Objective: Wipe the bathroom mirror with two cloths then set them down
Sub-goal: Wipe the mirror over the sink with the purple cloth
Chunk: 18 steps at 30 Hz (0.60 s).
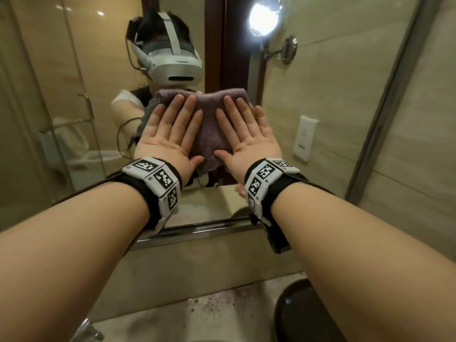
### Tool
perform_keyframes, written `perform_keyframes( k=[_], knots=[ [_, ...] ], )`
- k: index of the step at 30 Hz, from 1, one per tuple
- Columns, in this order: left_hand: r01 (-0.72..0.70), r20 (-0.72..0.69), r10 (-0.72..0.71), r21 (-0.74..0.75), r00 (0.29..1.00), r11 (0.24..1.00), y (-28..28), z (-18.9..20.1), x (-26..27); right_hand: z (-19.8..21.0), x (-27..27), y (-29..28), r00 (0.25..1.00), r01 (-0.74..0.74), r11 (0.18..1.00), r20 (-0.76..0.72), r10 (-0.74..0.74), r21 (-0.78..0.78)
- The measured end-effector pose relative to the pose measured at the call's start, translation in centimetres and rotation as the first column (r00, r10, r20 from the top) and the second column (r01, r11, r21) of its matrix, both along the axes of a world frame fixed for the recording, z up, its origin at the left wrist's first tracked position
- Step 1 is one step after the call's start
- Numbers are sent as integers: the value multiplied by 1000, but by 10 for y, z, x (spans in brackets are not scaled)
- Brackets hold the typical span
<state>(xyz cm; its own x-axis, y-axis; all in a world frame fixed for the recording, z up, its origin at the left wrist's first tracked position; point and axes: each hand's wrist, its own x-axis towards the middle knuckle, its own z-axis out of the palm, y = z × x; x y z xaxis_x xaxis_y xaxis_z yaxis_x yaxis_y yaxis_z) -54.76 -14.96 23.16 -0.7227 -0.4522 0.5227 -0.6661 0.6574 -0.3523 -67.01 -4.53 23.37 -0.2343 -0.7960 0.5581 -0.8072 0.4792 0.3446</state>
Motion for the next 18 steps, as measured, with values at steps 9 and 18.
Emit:
perform_keyframes(
  k=[9, 18],
  knots=[
    [33, 67, -32, -10, 997, 999, 43, -6, -67, -4, -62, 45, 991, 133, 989, 7, -134, 66],
    [200, 64, -195, -86, 979, 976, 102, -8, -172, -3, -154, 111, 942, 330, 937, 26, -335, 111]
  ],
)
